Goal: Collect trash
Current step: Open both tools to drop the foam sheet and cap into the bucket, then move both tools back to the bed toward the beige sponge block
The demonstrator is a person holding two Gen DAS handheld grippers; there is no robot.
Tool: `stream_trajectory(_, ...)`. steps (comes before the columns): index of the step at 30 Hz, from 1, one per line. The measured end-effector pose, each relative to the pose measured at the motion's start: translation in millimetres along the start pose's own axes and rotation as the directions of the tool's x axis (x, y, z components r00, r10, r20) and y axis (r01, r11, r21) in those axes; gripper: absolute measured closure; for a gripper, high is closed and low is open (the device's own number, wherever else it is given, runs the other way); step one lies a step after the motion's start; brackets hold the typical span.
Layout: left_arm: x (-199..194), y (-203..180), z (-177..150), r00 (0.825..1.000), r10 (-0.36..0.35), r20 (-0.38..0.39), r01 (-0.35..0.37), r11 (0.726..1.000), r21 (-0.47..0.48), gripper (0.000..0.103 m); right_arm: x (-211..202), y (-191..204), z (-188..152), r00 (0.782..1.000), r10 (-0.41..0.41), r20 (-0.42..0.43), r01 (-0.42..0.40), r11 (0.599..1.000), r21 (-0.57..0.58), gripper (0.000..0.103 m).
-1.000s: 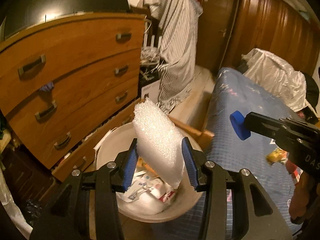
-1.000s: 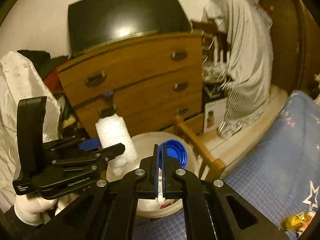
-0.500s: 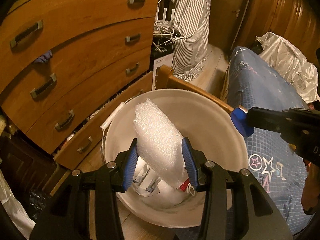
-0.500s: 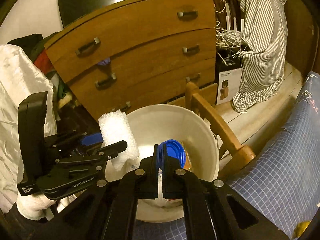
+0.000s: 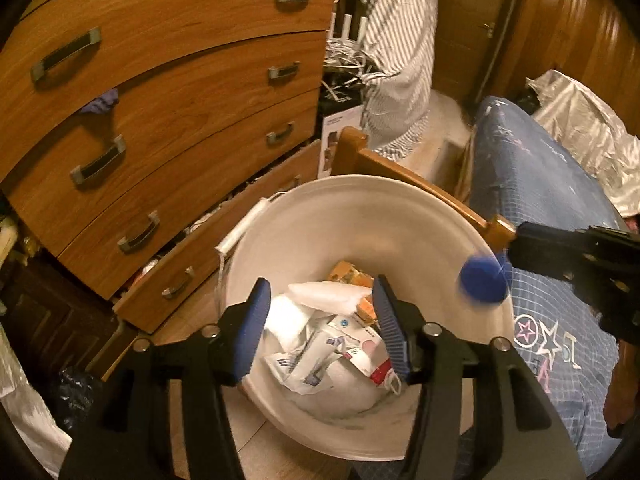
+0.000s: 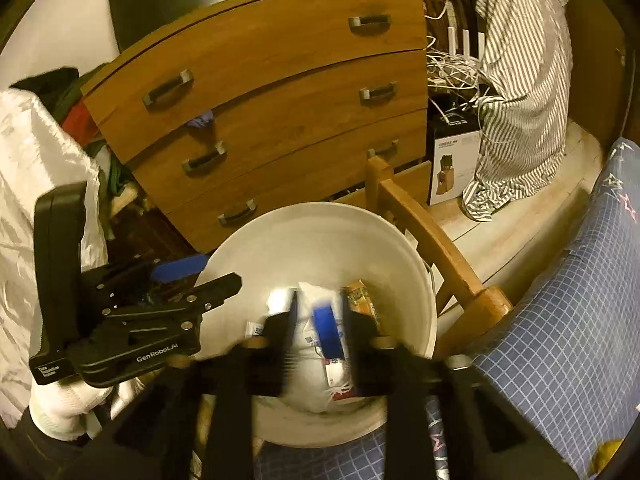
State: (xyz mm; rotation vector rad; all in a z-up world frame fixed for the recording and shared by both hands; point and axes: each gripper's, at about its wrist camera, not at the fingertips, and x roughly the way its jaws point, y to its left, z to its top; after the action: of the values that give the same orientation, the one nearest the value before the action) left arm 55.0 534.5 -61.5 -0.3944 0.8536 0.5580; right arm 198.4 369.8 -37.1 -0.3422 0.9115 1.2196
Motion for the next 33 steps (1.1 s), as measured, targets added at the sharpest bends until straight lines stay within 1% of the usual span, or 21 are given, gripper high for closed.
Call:
stream_trajectory(7, 1, 3, -2, 1.000, 0.007, -0.007, -0.007, 1.000, 0.002, 0.052, -10, -16, -6, 1.000, 0.006, 0.026, -0.007, 0.999, 0.043, 0.070)
stream_trajectory(9, 1, 1, -2, 1.000, 0.008, -0.006, -0.008, 1.000, 0.004, 0.045, -15, -19, -10, 0.999, 0.007, 0.032, -0.008, 0.999, 0.050, 0.070)
stream_trajectory(13, -3, -7, -4, 1.000, 0.004, -0.003, -0.004, 1.000, 0.017, 0.039, -33, -26, -18, 0.998, 0.004, 0.056, -0.008, 0.997, 0.070, 0.068)
stream_trajectory(15, -6, -15, -7, 1.000, -0.005, -0.001, 0.005, 1.000, 0.030, 0.032, -48, -30, -26, 0.997, -0.003, 0.080, -0.004, 0.996, 0.084, 0.064)
stream_trajectory(16, -8, -20, -8, 1.000, -0.013, 0.000, 0.013, 0.999, 0.037, 0.028, -56, -32, -30, 0.996, -0.006, 0.094, -0.003, 0.996, 0.090, 0.059)
stream_trajectory(17, -10, -26, -11, 1.000, -0.025, 0.003, 0.025, 0.999, 0.048, 0.022, -65, -34, -36, 0.994, -0.009, 0.107, -0.001, 0.995, 0.095, 0.055)
stream_trajectory(18, -12, -30, -13, 0.999, -0.032, 0.006, 0.032, 0.998, 0.055, 0.016, -79, -37, -47, 0.992, -0.025, 0.126, 0.012, 0.995, 0.098, 0.053)
stream_trajectory(19, -13, -36, -16, 0.999, -0.041, 0.011, 0.040, 0.997, 0.063, 0.013, -87, -39, -54, 0.990, -0.035, 0.137, 0.021, 0.995, 0.100, 0.050)
stream_trajectory(21, -15, -44, -21, 0.998, -0.056, 0.017, 0.055, 0.996, 0.074, 0.006, -114, -48, -77, 0.984, -0.053, 0.171, 0.035, 0.993, 0.109, 0.044)
stream_trajectory(23, -16, -57, -28, 0.996, -0.092, 0.018, 0.091, 0.993, 0.075, 0.006, -139, -59, -101, 0.976, -0.082, 0.203, 0.056, 0.990, 0.130, 0.037)
stream_trajectory(25, -16, -71, -35, 0.991, -0.135, 0.010, 0.134, 0.988, 0.079, 0.006, -168, -75, -134, 0.965, -0.118, 0.233, 0.082, 0.984, 0.159, 0.035)
stream_trajectory(26, -15, -80, -39, 0.986, -0.169, 0.000, 0.168, 0.982, 0.081, 0.006, -181, -82, -150, 0.961, -0.131, 0.244, 0.090, 0.981, 0.172, 0.034)
stream_trajectory(28, -12, -98, -48, 0.976, -0.217, -0.028, 0.219, 0.972, 0.088, 0.006, -207, -101, -190, 0.952, -0.160, 0.261, 0.107, 0.973, 0.205, 0.032)
stream_trajectory(29, -10, -113, -55, 0.970, -0.237, -0.050, 0.241, 0.965, 0.106, 0.006, -219, -110, -209, 0.947, -0.182, 0.263, 0.124, 0.967, 0.222, 0.032)
stream_trajectory(30, -8, -125, -60, 0.967, -0.248, -0.064, 0.254, 0.960, 0.118, 0.006, -235, -122, -237, 0.939, -0.216, 0.266, 0.150, 0.957, 0.248, 0.032)
stream_trajectory(32, -5, -146, -71, 0.958, -0.272, -0.088, 0.282, 0.950, 0.137, 0.006, -253, -139, -273, 0.930, -0.258, 0.262, 0.181, 0.941, 0.284, 0.032)
stream_trajectory(33, -3, -160, -77, 0.954, -0.283, -0.103, 0.296, 0.943, 0.152, 0.006, -267, -151, -299, 0.923, -0.286, 0.257, 0.199, 0.928, 0.316, 0.032)
